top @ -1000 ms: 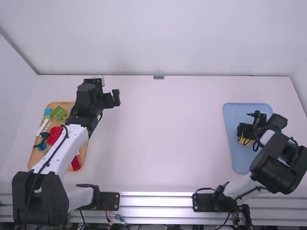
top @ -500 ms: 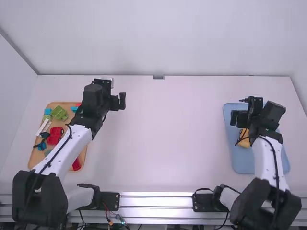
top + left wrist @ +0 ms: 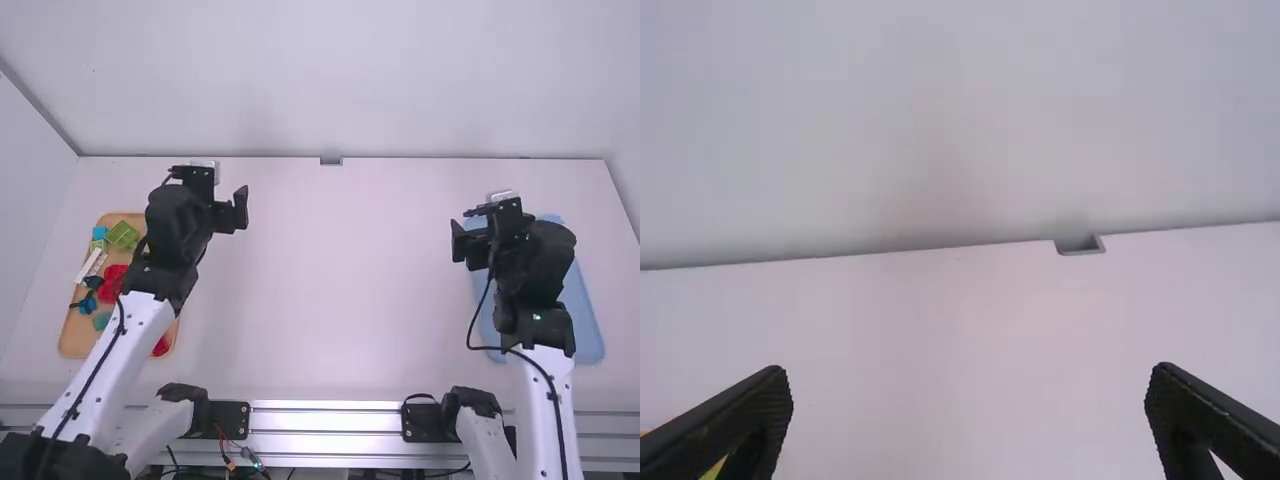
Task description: Assemble lego blocks to make yellow taxi
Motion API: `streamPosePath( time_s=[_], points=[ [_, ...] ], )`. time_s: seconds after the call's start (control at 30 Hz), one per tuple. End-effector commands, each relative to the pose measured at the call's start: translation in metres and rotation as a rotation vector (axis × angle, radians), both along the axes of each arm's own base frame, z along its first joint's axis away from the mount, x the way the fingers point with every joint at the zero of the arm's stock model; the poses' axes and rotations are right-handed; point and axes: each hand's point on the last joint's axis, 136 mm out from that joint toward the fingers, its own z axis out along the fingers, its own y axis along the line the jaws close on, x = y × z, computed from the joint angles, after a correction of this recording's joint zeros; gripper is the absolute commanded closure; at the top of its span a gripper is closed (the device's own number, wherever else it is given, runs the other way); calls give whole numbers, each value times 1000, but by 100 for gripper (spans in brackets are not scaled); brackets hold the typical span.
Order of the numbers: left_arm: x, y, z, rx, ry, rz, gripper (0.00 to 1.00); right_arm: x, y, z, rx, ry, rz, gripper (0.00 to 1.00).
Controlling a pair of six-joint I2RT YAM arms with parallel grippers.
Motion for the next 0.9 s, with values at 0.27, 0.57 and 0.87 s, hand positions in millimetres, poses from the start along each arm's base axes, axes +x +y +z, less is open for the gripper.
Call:
streamPosePath(
  time_s=[0.27, 0.57, 0.87],
  points=[
    [-35, 31, -27, 23, 12, 73, 21, -17, 19, -6, 106, -114, -84, 24],
    [-72, 31, -61, 23, 12, 73, 40, -43, 9, -36, 201, -173, -170, 45],
    [-105, 31, -107, 23, 12, 73, 62, -64, 9, -87, 201, -173, -170, 66]
  ],
)
